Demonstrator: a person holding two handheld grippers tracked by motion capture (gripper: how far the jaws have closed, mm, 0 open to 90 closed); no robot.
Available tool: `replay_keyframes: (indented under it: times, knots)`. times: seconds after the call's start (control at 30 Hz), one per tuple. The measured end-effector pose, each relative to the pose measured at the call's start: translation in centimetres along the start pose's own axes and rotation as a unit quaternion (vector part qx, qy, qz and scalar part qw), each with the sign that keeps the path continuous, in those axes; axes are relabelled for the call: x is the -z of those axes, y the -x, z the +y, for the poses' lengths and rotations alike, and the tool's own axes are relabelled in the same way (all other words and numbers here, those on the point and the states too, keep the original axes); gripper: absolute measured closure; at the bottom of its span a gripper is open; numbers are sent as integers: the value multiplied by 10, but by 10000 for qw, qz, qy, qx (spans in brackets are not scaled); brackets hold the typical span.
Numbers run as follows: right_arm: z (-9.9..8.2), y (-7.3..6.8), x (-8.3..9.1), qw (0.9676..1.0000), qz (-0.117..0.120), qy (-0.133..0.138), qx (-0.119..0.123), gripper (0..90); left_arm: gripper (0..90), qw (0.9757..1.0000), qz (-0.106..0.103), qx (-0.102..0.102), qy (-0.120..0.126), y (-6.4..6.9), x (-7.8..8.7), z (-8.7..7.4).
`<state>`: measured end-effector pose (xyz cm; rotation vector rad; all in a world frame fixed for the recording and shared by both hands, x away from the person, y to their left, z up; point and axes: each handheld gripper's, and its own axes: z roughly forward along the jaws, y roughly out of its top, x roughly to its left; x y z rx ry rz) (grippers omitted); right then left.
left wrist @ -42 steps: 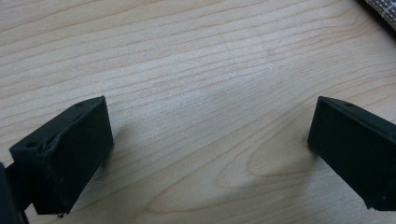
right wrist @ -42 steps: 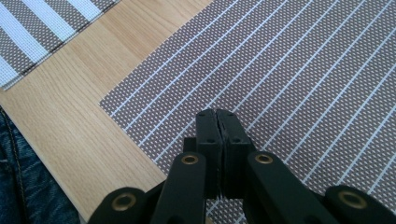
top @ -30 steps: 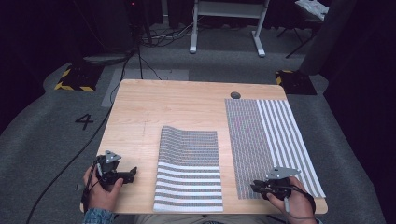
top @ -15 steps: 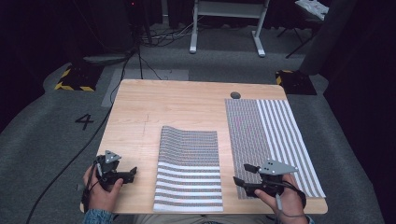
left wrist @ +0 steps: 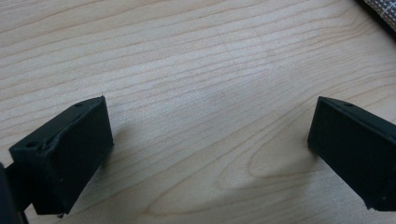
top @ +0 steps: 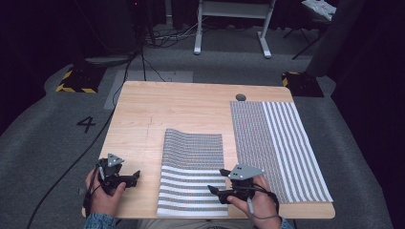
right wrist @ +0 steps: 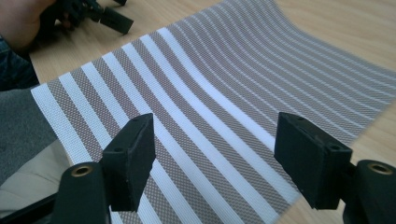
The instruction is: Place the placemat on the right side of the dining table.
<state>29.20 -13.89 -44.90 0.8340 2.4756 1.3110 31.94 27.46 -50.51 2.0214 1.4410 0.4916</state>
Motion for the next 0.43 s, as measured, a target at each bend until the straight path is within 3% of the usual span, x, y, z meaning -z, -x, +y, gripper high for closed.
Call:
replay_keyframes:
  times: [0.2, 0.33, 0.43]
  knots:
    - [-10, -11, -38, 9995, 161, -272, 64, 299, 2, 10000, 1, -1, -1, 0, 0, 0]
    - [-16, -17, -54, 9990, 170, -397, 89, 299, 1, 10000, 1, 1, -1, 0, 0, 0]
    - [-22, -19, -65, 9983, 120, -433, 375, 249, 2, 10000, -9, 4, -4, 0, 0, 0]
